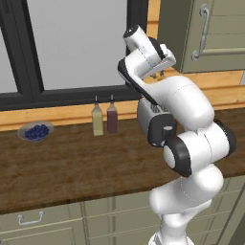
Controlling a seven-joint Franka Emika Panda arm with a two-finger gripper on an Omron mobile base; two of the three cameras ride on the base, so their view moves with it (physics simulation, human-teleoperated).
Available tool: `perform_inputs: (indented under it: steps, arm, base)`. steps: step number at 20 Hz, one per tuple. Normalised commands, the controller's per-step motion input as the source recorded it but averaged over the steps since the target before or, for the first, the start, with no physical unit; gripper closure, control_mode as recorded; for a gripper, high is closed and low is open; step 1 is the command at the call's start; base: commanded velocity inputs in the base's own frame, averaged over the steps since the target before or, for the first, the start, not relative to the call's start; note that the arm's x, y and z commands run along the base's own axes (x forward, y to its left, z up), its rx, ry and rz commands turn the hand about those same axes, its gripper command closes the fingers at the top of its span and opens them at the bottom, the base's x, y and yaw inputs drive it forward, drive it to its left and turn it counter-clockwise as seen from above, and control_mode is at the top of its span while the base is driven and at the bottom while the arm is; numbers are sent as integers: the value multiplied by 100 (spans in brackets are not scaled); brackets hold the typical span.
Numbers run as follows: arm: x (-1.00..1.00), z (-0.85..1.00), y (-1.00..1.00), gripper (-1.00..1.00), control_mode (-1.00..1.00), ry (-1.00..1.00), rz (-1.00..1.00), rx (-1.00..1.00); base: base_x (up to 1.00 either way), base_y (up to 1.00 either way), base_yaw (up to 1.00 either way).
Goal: Start the toaster. Once the lever pops up, take the bread to the plate on the dining counter.
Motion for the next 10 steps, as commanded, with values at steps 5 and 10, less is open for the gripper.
perform_inputs:
  steps: [5,10]
  arm:
    - [-96,20,7,100,-100,9,-12,-1]
    - [-100,2,7,100,-100,1,-7,-3]
  base:
    - [0,0,0]
    - [0,0,0]
